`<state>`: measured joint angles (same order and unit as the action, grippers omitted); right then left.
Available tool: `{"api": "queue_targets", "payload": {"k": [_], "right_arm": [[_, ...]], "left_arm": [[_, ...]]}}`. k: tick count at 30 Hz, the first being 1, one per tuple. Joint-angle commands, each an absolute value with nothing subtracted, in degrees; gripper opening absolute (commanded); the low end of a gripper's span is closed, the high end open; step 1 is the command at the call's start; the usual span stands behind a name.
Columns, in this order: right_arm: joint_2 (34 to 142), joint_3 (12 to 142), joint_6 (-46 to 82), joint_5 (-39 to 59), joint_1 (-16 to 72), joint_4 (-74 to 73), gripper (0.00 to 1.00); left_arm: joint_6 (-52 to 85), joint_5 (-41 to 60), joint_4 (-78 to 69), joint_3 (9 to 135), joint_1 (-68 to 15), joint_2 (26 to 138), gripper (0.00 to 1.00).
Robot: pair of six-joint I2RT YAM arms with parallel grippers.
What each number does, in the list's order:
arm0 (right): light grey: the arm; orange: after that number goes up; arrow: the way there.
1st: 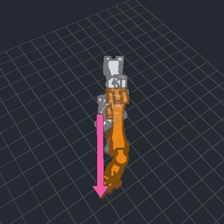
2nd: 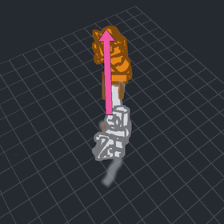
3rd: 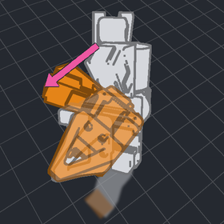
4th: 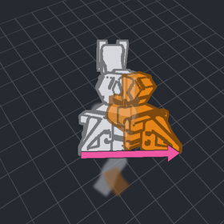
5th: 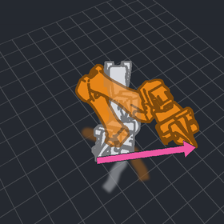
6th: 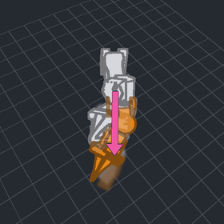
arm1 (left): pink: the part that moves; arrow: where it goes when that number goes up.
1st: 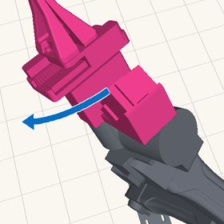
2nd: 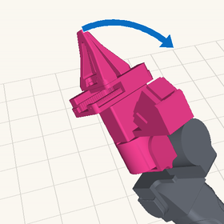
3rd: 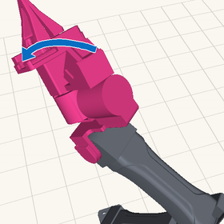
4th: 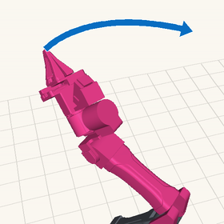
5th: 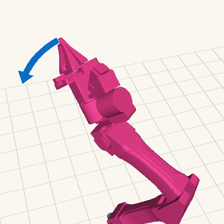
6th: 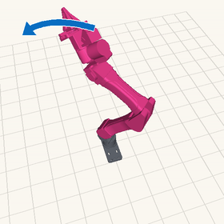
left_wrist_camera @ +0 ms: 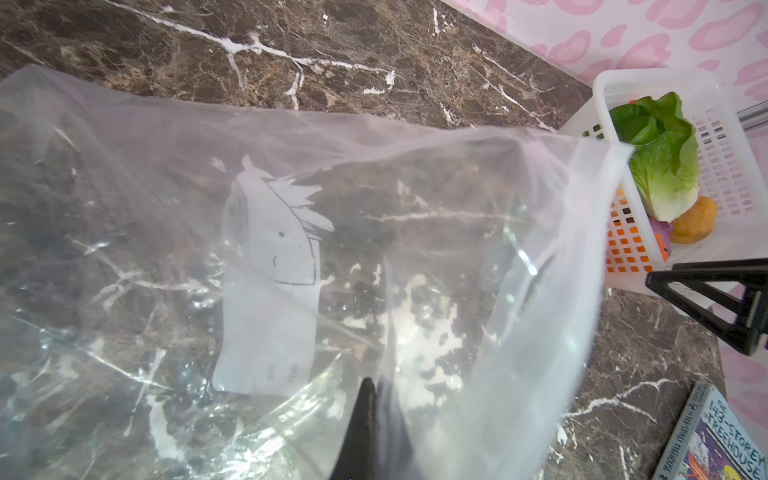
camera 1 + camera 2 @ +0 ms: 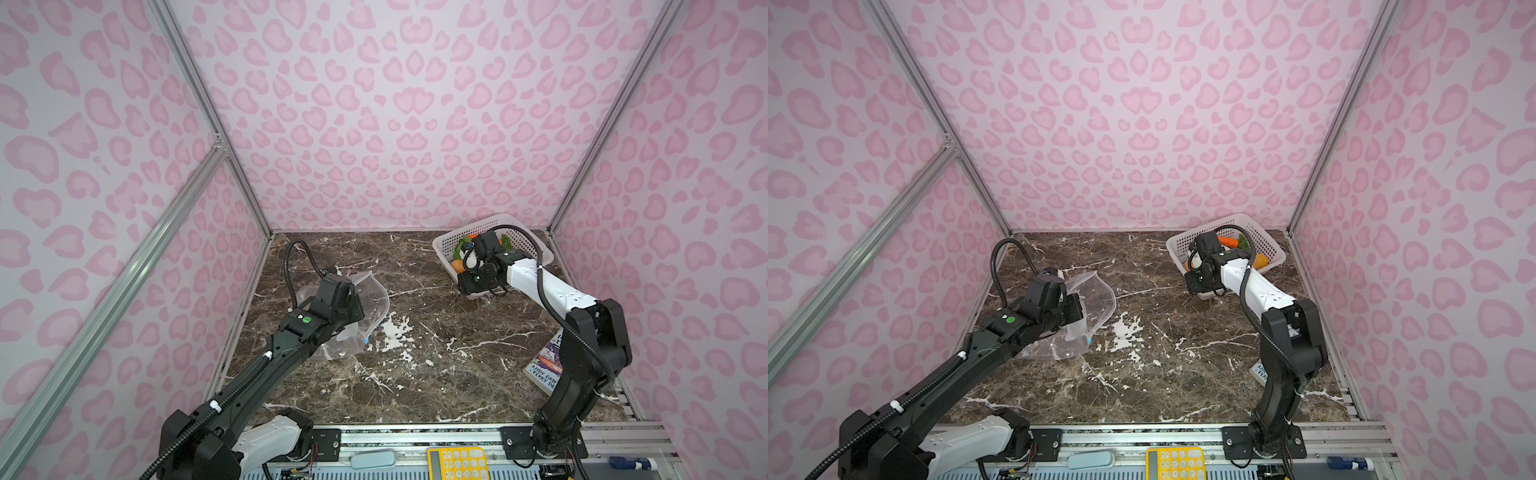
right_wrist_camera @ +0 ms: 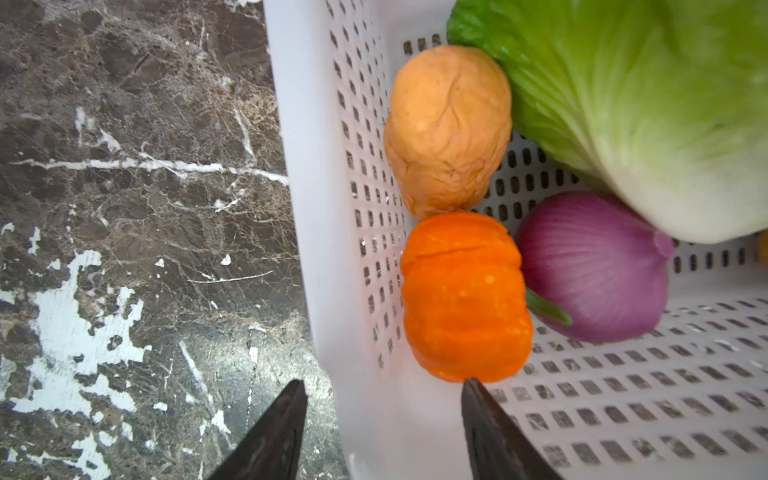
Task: Place the food in the zip-top bag and seal the zipper
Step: 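Move the right gripper over the basket toward the orange pepper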
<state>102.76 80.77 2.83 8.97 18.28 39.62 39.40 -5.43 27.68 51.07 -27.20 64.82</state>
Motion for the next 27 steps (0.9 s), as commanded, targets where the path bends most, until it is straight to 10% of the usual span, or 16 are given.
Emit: {"api": "queue_targets", "payload": {"k": [1,12,27], "right_arm": [[103.6,80.1,3.2,10.7,18.6,39.1,0.55],[99.1,73.8,6.5,0.4,26.6,36.7,0.11],[95.8,68.8,24.6,-3.7,49.0,37.3,0.15]], "left_arm": [[40.5,-2.3,25.9,50.0,-26.6,64.7,0.03],[40.6,-1.4,25.0,50.2,-26.4,64.4,0.03],[42.1,-4.8,25.6,48.0,-26.3,61.9,0.03]]}}
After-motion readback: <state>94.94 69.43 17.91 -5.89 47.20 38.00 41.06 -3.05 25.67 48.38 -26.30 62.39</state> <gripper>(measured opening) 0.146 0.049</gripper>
